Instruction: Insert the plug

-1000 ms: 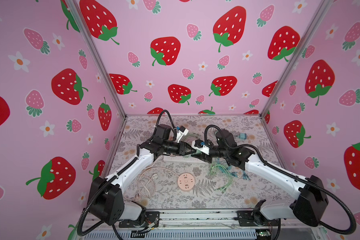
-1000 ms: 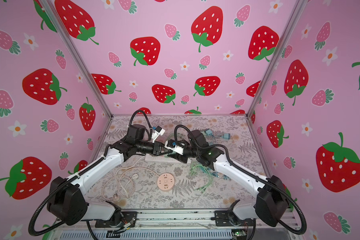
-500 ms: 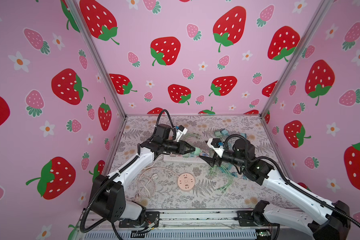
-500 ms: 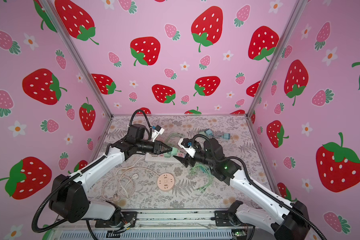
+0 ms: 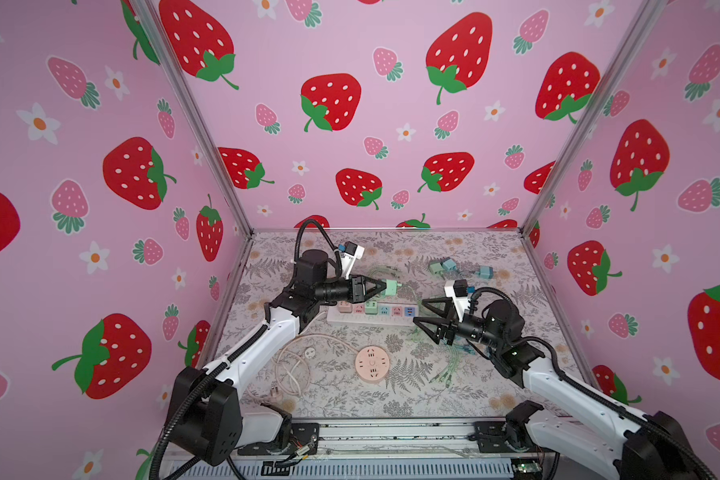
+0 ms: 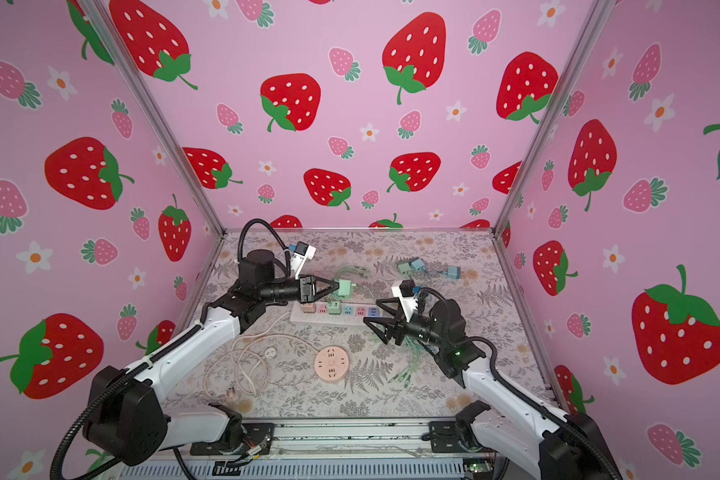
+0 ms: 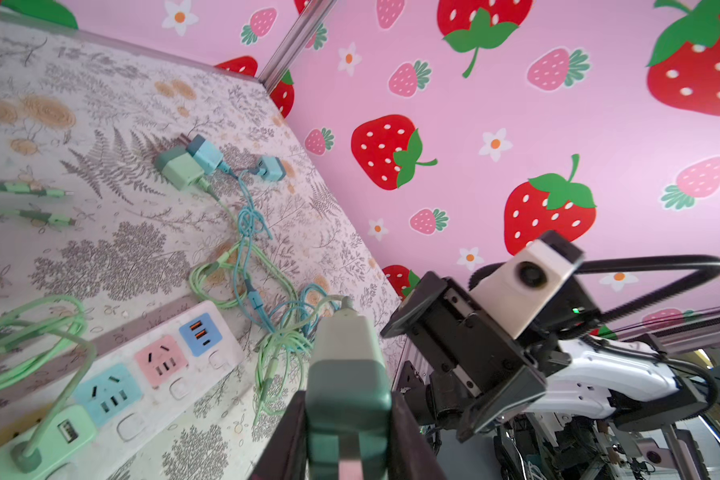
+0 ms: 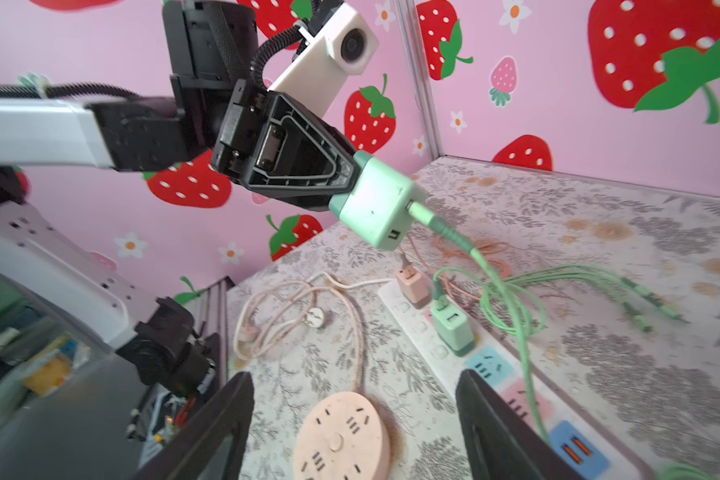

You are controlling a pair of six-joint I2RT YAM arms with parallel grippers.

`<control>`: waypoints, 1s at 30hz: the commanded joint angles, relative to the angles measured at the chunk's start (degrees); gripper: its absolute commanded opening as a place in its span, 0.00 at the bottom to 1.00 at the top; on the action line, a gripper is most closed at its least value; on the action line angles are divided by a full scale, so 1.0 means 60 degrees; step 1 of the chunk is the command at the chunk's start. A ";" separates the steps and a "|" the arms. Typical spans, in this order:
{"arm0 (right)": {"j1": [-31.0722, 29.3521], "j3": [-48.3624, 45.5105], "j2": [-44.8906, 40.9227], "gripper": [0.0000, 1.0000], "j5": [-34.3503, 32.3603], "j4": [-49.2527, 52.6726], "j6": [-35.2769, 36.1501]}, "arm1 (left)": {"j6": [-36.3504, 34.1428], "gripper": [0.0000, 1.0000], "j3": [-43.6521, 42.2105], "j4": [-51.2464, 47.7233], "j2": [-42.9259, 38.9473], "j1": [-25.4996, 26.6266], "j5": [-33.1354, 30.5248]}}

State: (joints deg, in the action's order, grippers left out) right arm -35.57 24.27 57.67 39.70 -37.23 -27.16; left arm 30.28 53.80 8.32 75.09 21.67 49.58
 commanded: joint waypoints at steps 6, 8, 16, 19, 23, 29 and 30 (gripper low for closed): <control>0.0040 -0.0140 0.1594 0.73 0.1224 -0.5279 -0.3062 | 0.0980 0.00 -0.0828 0.3586 -0.0455 -0.0011 0.0833; 0.0039 -0.0085 0.1976 0.72 0.1234 -0.5967 -0.3525 | 0.1097 0.00 -0.0982 0.3933 -0.0542 -0.0009 0.0879; -0.0014 0.0359 0.3064 0.67 0.1463 -0.7704 -0.4806 | 0.1233 0.00 -0.1712 0.5140 -0.1099 0.0075 0.1059; -0.0089 0.0580 0.3263 0.65 0.1560 -0.7913 -0.4944 | 0.1071 0.00 -0.1855 0.5220 -0.1268 0.0182 0.1086; -0.0209 0.1011 0.3476 0.65 0.1644 -0.7612 -0.4821 | 0.0911 0.00 -0.1892 0.5221 -0.1338 0.0324 0.1183; -0.0260 0.1511 0.3830 0.61 0.1703 -0.7614 -0.4921 | 0.0783 0.00 -0.1993 0.5221 -0.1382 0.0475 0.1117; -0.0280 0.1590 0.3889 0.60 0.1718 -0.7608 -0.4956 | 0.0769 0.00 -0.2016 0.5243 -0.1396 0.0489 0.1095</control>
State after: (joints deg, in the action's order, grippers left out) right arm -36.82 31.83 80.12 49.21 -79.77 -54.72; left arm 35.77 42.50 36.29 67.85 24.08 55.00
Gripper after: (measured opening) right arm 0.606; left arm 0.309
